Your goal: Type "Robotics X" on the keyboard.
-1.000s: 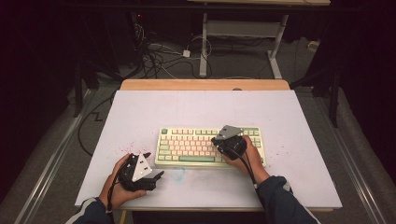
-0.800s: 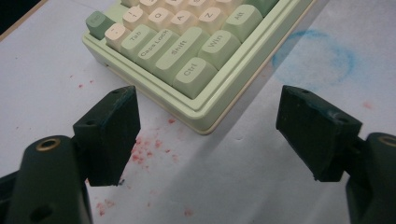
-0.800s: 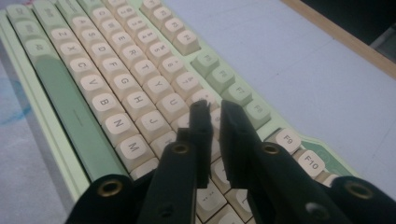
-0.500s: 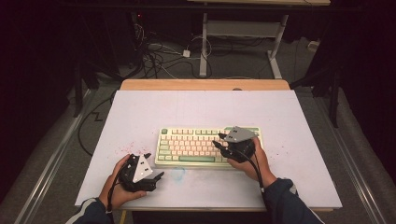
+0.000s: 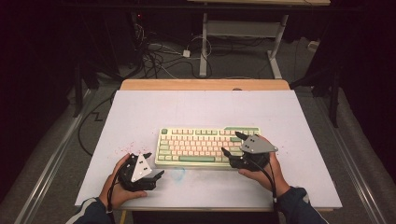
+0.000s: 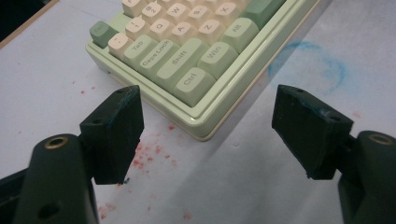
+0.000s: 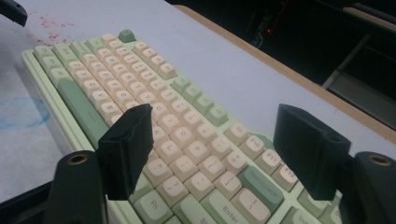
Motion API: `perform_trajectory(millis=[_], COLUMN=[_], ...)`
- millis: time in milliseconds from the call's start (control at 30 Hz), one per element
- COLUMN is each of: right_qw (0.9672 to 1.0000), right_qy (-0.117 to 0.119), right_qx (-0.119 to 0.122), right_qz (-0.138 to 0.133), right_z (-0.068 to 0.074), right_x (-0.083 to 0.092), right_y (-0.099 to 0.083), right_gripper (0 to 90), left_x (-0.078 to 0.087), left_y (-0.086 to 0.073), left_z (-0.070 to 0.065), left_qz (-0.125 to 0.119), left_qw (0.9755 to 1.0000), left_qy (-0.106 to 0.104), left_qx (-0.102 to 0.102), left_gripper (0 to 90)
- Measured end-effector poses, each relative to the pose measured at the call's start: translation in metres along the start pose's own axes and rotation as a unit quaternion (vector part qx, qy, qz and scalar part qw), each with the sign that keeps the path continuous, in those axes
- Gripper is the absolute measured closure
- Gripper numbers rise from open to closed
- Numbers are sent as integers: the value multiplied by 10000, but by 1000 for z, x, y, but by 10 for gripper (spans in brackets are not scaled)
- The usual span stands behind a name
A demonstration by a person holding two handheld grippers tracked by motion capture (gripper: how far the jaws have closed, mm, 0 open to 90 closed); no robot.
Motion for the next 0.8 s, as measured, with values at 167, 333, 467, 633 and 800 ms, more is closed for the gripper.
perform_trajectory(millis=[167, 333, 467, 633, 800], right_qw=[9999, 9998, 9997, 9996, 9996], right_qy=[-161, -213, -240, -275, -247], right_qx=[-55, 2, -19, 21, 70], right_qz=[-23, -49, -44, 35, 117], right_z=[-3, -2, 1, 4, 9], right_x=[9, 18, 23, 25, 26], right_y=[-9, -17, -24, -31, -39], right_gripper=[200, 196, 189, 188, 190], left_x=[0, 0, -2, -5, -10], left_y=[3, 8, 11, 16, 18], left_z=[2, 2, 0, -2, -8], left_qz=[-57, -129, -157, -198, -186], left_qw=[10000, 9999, 9998, 9997, 9996], left_qy=[35, 23, 23, 34, -65], left_qx=[34, 100, 79, 118, 195], left_gripper=[223, 222, 222, 245, 301])
Point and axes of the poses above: each handheld gripper's, and its own axes: x roughly backward along the jaws, y roughly out of its top, z roughly to its left, the point moved 10 cm from there along -x, roughly forward along the jaws, and after that the axes turned 1 degree about z, right-handed, at the moved point
